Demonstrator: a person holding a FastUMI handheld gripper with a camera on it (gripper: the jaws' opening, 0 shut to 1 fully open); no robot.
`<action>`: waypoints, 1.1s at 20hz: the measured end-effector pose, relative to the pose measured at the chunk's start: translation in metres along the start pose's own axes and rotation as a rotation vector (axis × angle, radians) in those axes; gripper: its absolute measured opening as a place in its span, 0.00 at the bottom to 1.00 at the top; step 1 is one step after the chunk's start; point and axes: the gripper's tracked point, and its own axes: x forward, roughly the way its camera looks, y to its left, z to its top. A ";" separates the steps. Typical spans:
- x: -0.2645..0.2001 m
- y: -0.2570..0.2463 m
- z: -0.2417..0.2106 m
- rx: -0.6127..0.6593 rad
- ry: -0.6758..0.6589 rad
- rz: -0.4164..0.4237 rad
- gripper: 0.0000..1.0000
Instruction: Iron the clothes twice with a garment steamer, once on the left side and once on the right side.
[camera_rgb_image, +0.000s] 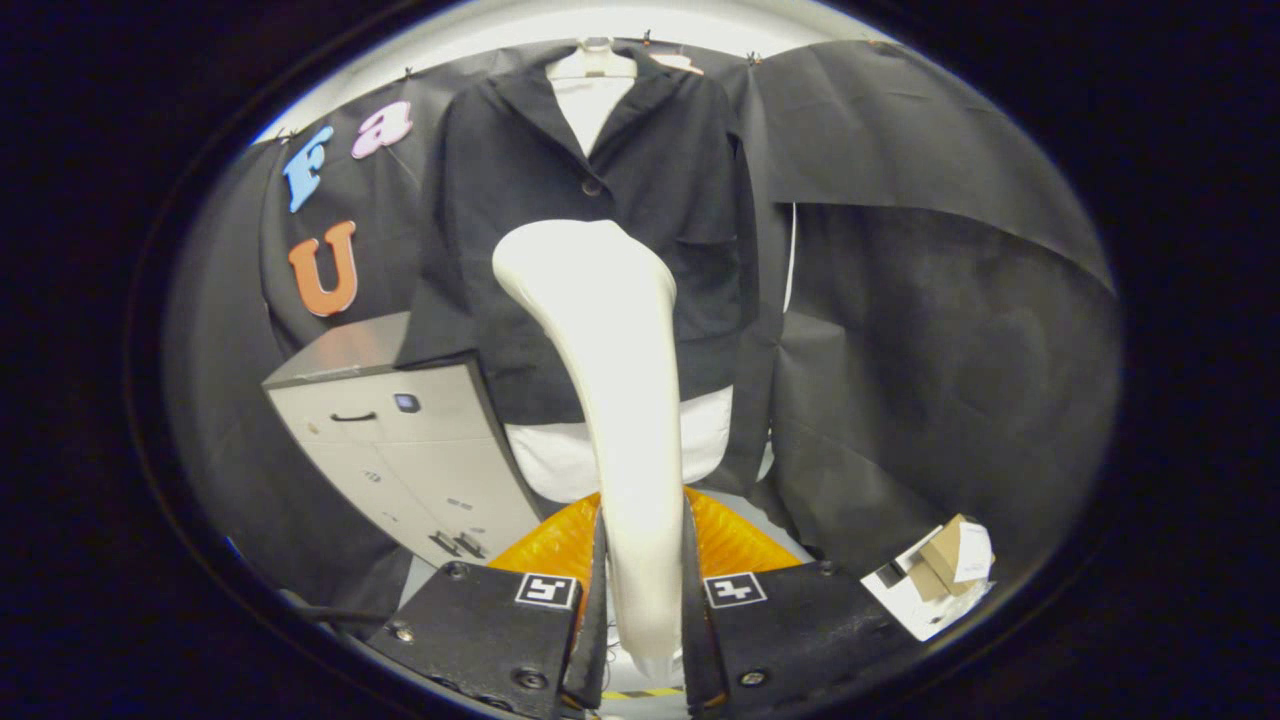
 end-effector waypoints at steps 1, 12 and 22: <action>-0.019 0.007 -0.002 -0.004 -0.016 0.009 0.33; -0.155 0.045 -0.053 -0.086 -0.106 0.100 0.33; -0.176 0.048 -0.072 -0.100 -0.086 0.133 0.33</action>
